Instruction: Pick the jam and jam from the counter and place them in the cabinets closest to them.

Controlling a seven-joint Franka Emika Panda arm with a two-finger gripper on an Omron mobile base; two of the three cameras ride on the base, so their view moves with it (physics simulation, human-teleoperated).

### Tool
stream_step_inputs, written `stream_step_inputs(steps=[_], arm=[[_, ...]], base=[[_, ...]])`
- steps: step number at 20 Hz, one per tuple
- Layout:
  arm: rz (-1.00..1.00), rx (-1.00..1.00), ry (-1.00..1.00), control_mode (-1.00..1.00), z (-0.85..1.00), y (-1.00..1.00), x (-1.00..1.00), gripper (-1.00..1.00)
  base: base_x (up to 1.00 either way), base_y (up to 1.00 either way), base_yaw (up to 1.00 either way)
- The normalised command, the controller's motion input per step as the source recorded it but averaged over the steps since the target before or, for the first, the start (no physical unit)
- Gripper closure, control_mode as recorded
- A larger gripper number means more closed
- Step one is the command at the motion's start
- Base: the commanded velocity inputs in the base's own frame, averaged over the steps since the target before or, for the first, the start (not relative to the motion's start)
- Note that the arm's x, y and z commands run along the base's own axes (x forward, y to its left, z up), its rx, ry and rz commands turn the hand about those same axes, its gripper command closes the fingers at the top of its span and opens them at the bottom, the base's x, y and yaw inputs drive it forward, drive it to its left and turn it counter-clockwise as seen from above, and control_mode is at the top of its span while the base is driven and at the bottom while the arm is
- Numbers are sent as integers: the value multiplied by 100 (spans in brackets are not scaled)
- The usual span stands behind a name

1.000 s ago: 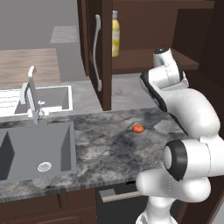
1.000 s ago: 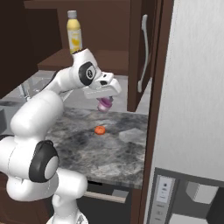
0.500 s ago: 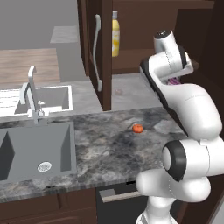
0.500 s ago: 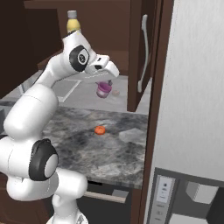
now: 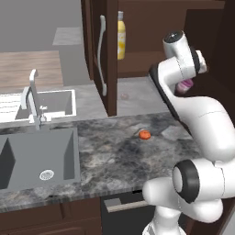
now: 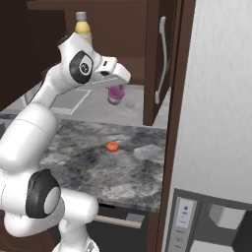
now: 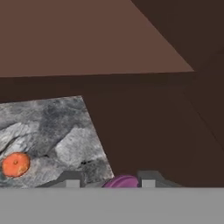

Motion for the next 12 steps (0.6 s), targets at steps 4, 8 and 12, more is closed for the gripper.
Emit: stream_step_inputs(steps=[4,8,12], arm=[[7,-6,-18,-100,22,0,-15,100],[10,-6,-11,-100,20,0,-11,100],[10,-8,-3,-100,19,0,-1,100]], base=[[0,0,0],[0,0,0],[0,0,0]])
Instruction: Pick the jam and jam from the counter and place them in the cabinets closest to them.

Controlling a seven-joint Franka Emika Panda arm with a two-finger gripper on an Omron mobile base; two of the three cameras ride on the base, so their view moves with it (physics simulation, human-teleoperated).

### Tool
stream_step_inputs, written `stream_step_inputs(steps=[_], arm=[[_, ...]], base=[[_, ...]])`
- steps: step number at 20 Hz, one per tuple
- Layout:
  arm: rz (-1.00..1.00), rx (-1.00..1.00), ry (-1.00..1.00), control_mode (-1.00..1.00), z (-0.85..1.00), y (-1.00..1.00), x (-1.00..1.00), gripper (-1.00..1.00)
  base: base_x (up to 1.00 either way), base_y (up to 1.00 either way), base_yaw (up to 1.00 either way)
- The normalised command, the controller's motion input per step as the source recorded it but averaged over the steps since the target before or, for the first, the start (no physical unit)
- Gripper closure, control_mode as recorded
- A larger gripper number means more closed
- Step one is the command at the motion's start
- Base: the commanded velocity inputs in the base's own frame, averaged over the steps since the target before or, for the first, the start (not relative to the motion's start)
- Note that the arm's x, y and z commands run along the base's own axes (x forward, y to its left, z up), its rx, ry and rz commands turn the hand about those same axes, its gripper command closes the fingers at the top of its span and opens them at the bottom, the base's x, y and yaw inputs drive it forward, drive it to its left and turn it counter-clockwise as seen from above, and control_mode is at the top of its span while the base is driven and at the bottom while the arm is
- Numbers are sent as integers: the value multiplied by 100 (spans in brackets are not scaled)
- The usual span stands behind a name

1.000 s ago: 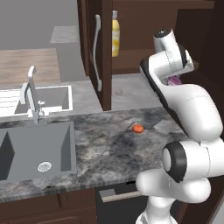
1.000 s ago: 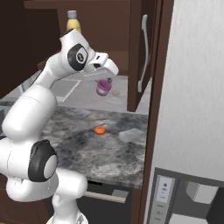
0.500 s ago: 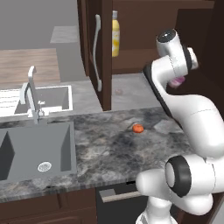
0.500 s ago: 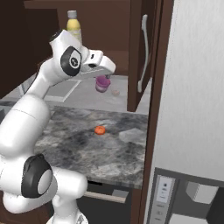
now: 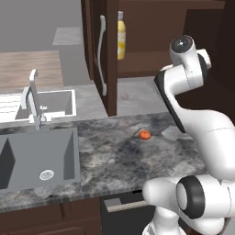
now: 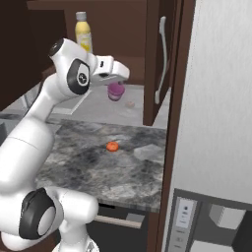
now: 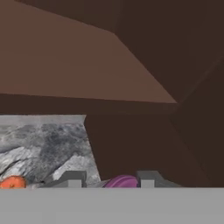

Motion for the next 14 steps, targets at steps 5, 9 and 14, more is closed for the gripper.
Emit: stream_step_inputs(steps=[5,9,14], arm=[[8,-7,5,-100,16,1,3,100],[4,-5,5,-100,24,4,20,100],[1,-4,4,-100,33,10,26,100]], base=[[0,0,0],[0,0,0],[0,0,0]])
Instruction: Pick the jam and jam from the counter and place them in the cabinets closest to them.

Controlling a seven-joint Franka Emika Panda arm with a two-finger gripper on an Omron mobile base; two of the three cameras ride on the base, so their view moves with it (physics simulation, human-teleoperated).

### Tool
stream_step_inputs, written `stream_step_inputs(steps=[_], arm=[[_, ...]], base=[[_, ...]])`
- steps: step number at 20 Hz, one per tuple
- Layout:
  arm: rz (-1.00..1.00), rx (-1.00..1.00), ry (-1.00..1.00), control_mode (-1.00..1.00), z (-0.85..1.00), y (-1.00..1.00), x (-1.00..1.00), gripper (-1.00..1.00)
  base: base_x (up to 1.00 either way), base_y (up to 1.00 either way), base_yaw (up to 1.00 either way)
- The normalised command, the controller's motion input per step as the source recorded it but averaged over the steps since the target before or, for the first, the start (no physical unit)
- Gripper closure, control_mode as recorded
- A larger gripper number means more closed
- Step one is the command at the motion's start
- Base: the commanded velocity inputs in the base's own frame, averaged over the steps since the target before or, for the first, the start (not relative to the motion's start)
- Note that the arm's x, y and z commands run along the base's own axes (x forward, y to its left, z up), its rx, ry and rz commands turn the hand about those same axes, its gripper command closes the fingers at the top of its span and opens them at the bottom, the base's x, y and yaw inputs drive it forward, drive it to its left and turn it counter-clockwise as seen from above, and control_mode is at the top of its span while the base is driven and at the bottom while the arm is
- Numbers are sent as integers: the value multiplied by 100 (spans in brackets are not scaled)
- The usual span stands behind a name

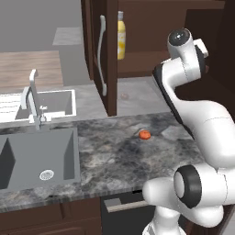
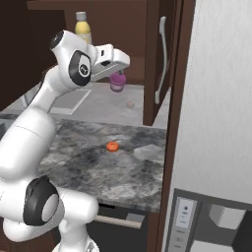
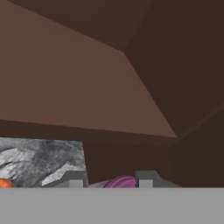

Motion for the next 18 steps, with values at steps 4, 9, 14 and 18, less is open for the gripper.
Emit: stream_step_inputs(steps=[4,9,14,18], arm=[[0,-4,3,-100,32,9,22,100],[0,-1,0,-100,5,2,4,100],[1,-4,0,-100,0,0,5,100],[4,-6,0,-100,4,0,14,100]], base=[[0,0,0],[0,0,0],[0,0,0],[0,0,0]])
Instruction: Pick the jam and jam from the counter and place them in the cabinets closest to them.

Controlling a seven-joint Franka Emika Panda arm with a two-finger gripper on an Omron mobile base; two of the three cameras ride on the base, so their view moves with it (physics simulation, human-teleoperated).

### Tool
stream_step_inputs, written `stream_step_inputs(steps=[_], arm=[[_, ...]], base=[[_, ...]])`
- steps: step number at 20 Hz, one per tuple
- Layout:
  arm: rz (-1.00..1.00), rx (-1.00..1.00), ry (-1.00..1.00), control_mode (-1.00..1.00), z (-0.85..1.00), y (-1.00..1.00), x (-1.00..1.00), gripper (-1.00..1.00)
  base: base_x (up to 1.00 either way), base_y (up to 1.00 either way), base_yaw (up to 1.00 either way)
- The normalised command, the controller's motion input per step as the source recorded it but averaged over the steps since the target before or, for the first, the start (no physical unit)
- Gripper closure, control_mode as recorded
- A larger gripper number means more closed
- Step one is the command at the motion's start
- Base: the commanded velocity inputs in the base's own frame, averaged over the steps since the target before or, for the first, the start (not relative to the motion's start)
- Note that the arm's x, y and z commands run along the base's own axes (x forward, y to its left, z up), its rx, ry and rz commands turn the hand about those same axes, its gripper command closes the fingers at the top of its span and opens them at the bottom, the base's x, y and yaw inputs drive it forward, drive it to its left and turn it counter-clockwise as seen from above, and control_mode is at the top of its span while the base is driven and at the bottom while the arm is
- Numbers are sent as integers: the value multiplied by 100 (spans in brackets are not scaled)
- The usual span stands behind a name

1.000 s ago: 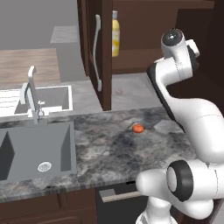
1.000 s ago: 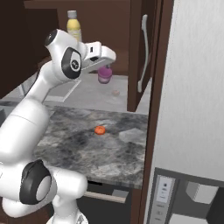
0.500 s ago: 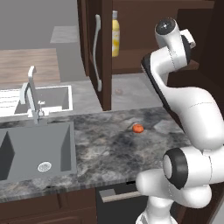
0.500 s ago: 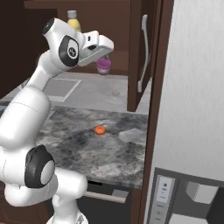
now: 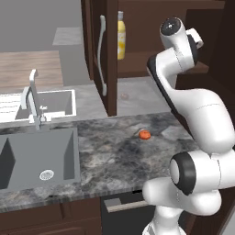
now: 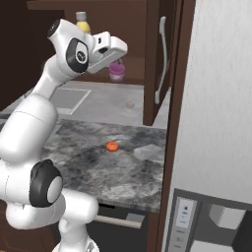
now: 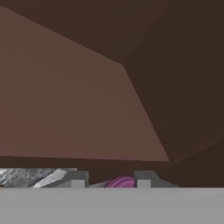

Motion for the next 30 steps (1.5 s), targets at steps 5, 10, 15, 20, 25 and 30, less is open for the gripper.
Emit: stream_step_inputs(steps=[5,10,15,20,25,30], arm=[[5,-6,0,-100,0,0,7,100],[3,-5,0,-100,4,0,15,100],[4,-2,0,-100,4,0,37,100],[3,-2,0,-100,2,0,59,100],[3,-3,1,-100,1,0,70,100],[1,-4,2,-100,0,5,69,100]], base=[[0,0,0],[0,0,0],[0,0,0],[0,0,0],[0,0,0],[0,0,0]])
